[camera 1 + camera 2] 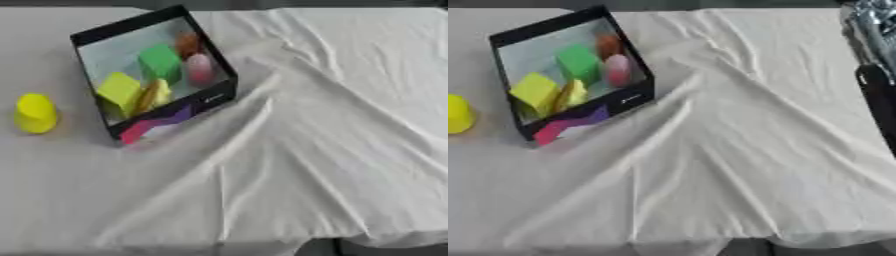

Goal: Pick up objects on the table and place them in the box.

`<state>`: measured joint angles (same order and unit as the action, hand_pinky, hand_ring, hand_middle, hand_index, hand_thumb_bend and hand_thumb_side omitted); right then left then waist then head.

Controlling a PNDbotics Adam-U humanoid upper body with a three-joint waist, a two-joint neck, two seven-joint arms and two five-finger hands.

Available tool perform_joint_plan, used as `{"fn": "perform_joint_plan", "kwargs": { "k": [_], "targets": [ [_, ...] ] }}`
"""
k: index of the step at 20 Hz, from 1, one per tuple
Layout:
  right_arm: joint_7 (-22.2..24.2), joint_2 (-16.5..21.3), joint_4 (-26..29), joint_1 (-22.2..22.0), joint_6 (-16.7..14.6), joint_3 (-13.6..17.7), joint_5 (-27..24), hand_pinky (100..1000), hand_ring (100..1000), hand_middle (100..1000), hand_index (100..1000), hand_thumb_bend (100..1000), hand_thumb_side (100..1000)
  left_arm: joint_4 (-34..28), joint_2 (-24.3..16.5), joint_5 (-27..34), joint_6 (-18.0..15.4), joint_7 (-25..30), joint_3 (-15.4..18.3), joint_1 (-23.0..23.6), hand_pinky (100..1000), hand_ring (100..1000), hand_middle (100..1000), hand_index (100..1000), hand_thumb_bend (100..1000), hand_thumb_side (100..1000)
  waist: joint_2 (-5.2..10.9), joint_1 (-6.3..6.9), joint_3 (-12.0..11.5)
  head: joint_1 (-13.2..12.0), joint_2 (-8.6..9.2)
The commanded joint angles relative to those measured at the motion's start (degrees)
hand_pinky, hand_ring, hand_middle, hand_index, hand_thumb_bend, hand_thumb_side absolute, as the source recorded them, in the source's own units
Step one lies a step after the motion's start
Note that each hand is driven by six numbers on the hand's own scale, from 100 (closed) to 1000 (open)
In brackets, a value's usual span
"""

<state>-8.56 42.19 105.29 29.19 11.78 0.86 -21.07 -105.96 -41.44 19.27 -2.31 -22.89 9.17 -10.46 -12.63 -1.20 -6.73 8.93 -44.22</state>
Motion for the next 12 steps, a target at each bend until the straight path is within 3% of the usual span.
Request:
{"fn": "perform_joint_plan", "kwargs": {
  "k": [1,7,12],
  "targets": [
    [-2.4,0.9,0.6,-1.1,-2.8,2.4,-3.0,802,763,745,897,100,547,-1.2,-1.6,-0.4,0.1,0.6,-0.1,-0.9,792,846,745,756,100,641,1.05,0.93,0.0,-0.6,0.1],
    [-3.9,-0.7,-1.5,-4.4,-7.4,3.9,-3.5,807,778,769,898,100,564,-1.5,-2.2,-2.2,0.7,2.2,-1.3,-1.6,793,849,765,771,100,618,1.04,1.36,-0.3,-1.6,0.52],
    [-4.2,-1.2,-3.2,-5.7,-8.7,4.2,-2.7,808,781,776,887,100,563,-1.9,-5.3,-7.6,1.4,6.0,-2.5,-3.0,812,874,810,824,100,515,0.92,1.73,-0.4,-1.9,0.99]
  ]
}}
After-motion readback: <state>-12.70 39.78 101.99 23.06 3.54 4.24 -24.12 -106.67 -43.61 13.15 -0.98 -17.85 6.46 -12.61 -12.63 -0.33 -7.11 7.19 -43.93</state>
